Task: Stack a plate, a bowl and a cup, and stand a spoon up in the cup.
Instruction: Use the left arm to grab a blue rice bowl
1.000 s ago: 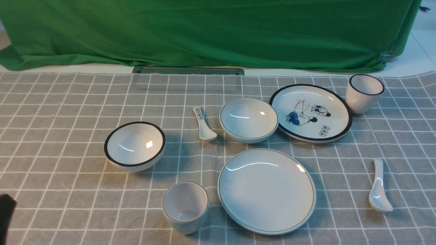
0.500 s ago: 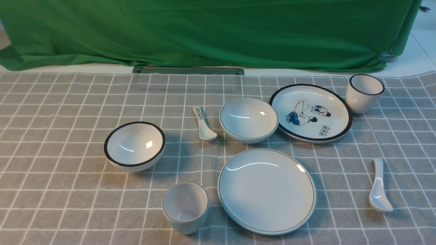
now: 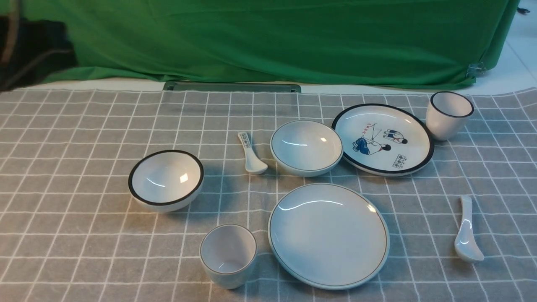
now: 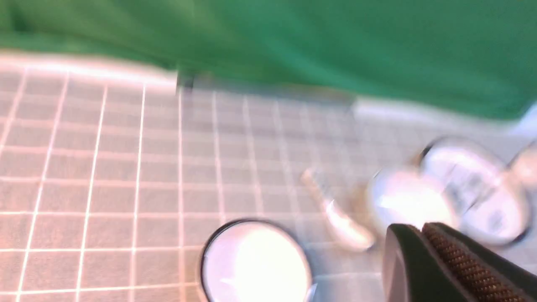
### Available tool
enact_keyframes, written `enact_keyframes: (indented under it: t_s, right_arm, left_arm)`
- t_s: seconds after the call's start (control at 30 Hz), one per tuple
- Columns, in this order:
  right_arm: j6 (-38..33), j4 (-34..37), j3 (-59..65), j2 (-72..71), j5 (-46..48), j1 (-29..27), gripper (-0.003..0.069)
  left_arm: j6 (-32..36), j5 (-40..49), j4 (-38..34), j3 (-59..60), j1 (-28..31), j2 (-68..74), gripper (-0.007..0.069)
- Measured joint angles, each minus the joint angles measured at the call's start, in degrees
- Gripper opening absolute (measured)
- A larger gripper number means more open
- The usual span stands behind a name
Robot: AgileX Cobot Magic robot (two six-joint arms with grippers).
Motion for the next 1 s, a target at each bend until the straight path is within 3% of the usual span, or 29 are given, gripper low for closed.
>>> enact_keyframes:
  t_s: [0.17, 0.37, 0.6, 0.67, 0.73, 0.8, 0.9, 1.0]
  right_arm:
    - [17.5, 8.4, 0.0, 0.0, -13.1, 0.2, 0.0242]
    - [21.4, 9.5, 0.0, 0.0, -16.1, 0.2, 0.0242]
    - [22.8, 9.5, -0.1, 0.0, -15.4, 0.4, 0.0238]
    - [23.9, 9.6, -3.8, 0.0, -7.1, 1.5, 0.018]
    - [19.4, 9.7, -10.8, 2.0, 2.3, 3.0, 0.0077]
    - [14.3, 9.5, -17.9, 5.1, 10.5, 4.1, 0.0044]
    - [7.9, 7.9, -30.7, 15.7, 28.7, 5.7, 0.0026]
    - [0.1, 6.5, -40.9, 27.5, 45.0, 6.4, 0.0023]
  left_arm:
    - [2.5, 1.4, 0.4, -7.5, -5.1, 18.5, 0.0004]
    - [2.9, 6.4, 2.6, -19.7, -15.4, 31.7, 0.0]
    - [2.8, 15.3, 2.8, -38.5, -20.3, 46.1, 0.0]
    - [2.9, 16.8, 3.0, -45.4, -21.3, 51.8, 0.0011]
    - [3.0, 17.0, 3.6, -50.2, -21.7, 55.8, 0.0036]
    - [3.0, 17.0, 3.8, -52.8, -22.1, 57.9, 0.0066]
    - [1.4, 16.8, 5.0, -56.8, -22.5, 61.7, 0.0171]
    - [-2.2, 16.6, 9.2, -59.0, -22.6, 65.2, 0.0318]
